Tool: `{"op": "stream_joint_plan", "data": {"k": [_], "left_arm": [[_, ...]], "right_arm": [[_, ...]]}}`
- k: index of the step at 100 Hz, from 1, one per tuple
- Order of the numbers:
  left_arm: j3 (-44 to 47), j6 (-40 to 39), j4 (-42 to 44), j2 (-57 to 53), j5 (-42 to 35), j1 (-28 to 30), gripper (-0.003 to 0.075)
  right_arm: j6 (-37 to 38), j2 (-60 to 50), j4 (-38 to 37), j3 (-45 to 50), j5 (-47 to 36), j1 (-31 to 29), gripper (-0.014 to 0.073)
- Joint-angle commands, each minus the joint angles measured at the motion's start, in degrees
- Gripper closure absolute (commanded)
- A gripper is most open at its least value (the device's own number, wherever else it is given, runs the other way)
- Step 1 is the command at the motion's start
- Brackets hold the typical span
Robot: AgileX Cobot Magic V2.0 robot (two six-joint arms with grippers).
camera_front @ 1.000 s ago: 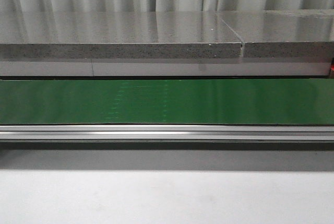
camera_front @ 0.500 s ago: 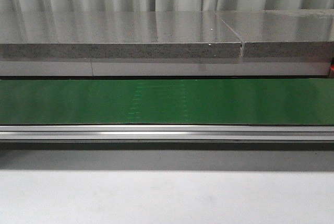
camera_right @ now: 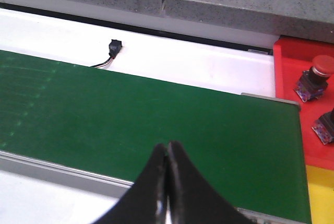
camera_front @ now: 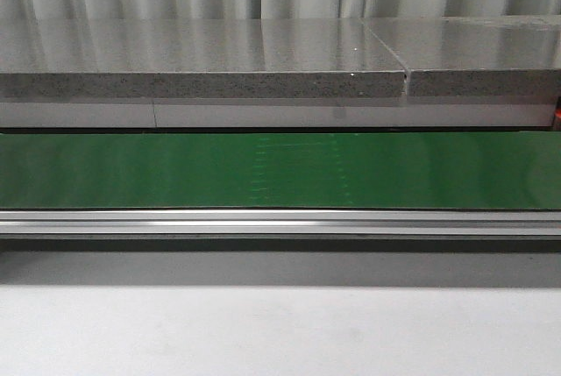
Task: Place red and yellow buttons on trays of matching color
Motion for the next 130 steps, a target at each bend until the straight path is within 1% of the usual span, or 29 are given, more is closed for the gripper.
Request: {"op": "stream_joint_plan", "data": {"k": [1,35,56,66,80,86,87,88,89,94,95,96,104,109,116,130], "left_arm": [[-2.9,-0.5,-0.4,-0.2,-2.6,0.1,0.0068],[-6.1,-0.5,-0.1,6.0,-2.5,0.1,0.0068],[-6.2,-0.5,0.1,6.8,-3.0,0.1,0.0078],[-6.2,-0.5,0.2,6.8,-3.1,0.1,0.0147],[-6.2,-0.5,1.1,6.8,-3.1,0.1,0.0297],[-6.2,-0.5,1.2,6.8,-3.0,0.1,0.0374],[-6.2,-0.5,1.2,6.8,-3.0,0.1,0.0374],[-6.2,-0.5,1.2,6.8,-3.0,0.1,0.0397],[-6.2,-0.5,1.3,6.8,-3.0,0.1,0.0397],[-6.2,-0.5,1.3,6.8,-3.0,0.1,0.0451],[-6.2,-0.5,1.3,6.8,-2.9,0.1,0.0473],[-6.2,-0.5,1.3,6.8,-2.9,0.1,0.0473],[-6.2,-0.5,1.3,6.8,-2.6,0.1,0.055],[-6.2,-0.5,1.3,6.4,-2.2,0.1,0.0584],[-6.2,-0.5,1.3,5.6,-1.8,0.1,0.0608],[-6.2,-0.4,1.3,1.8,-1.0,0.1,0.0624]], "right_arm": [[-0.6,-0.2,0.8,-1.5,-3.1,0.0,0.0662],[-0.6,-0.2,0.8,-1.5,-3.1,0.0,0.0662],[-0.6,-0.2,0.8,-1.5,-3.1,0.0,0.0662],[-0.6,-0.2,0.8,-1.5,-3.1,0.0,0.0662],[-0.6,-0.2,0.8,-1.5,-3.1,0.0,0.0662],[-0.6,-0.2,0.8,-1.5,-3.1,0.0,0.0662],[-0.6,-0.2,0.8,-1.5,-3.1,0.0,0.0662],[-0.6,-0.2,0.8,-1.5,-3.1,0.0,0.0662],[-0.6,-0.2,0.8,-1.5,-3.1,0.0,0.0662],[-0.6,-0.2,0.8,-1.5,-3.1,0.0,0.0662],[-0.6,-0.2,0.8,-1.5,-3.1,0.0,0.0662],[-0.6,-0.2,0.8,-1.5,-3.1,0.0,0.0662],[-0.6,-0.2,0.8,-1.5,-3.1,0.0,0.0662],[-0.6,-0.2,0.8,-1.5,-3.1,0.0,0.0662],[-0.6,-0.2,0.8,-1.5,-3.1,0.0,0.0662],[-0.6,-0.2,0.8,-1.5,-3.1,0.0,0.0662]]}}
